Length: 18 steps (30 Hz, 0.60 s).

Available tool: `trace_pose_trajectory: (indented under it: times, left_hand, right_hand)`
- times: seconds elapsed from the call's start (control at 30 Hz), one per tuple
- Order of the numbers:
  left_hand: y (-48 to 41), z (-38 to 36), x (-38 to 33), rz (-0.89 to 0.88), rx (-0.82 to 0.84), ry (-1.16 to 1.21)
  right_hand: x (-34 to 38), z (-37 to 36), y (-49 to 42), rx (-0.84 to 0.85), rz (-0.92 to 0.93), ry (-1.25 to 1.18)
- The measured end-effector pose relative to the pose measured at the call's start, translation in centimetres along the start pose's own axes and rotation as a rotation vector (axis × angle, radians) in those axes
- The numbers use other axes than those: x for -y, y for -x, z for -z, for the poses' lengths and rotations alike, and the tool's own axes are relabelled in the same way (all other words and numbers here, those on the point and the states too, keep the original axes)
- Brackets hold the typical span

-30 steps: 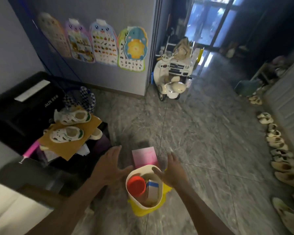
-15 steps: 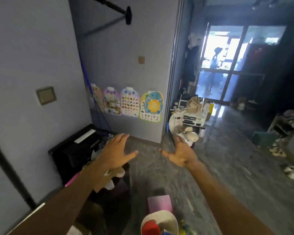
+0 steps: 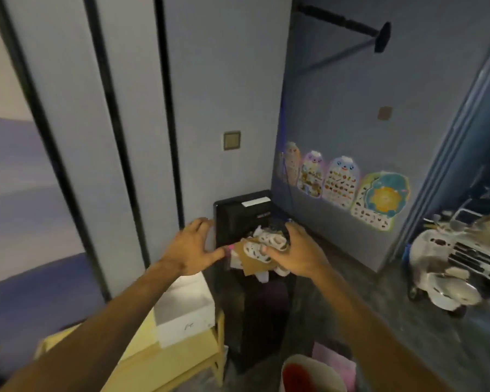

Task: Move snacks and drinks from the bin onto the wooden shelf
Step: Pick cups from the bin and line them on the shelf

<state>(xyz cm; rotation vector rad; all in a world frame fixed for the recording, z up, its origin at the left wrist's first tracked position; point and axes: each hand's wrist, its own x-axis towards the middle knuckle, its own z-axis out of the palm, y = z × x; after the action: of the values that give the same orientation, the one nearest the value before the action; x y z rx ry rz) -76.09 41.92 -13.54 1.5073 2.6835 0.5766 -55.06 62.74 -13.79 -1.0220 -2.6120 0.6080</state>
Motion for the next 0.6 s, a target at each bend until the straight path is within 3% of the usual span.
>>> trace_pose_trajectory:
  times: [0.33,0.6]
  left_hand:
    - [23.4,10.1,14.1,0.389,-0.183,-0.125]
    - [47.3,16.7,25.0,0.736,-0.293,-0.204]
  right_hand:
    - [20.8,-8.5,6.4,0.201,0.406,0.019]
    - [41.0,-19.0,17.1,0.334,0.718,-0.040]
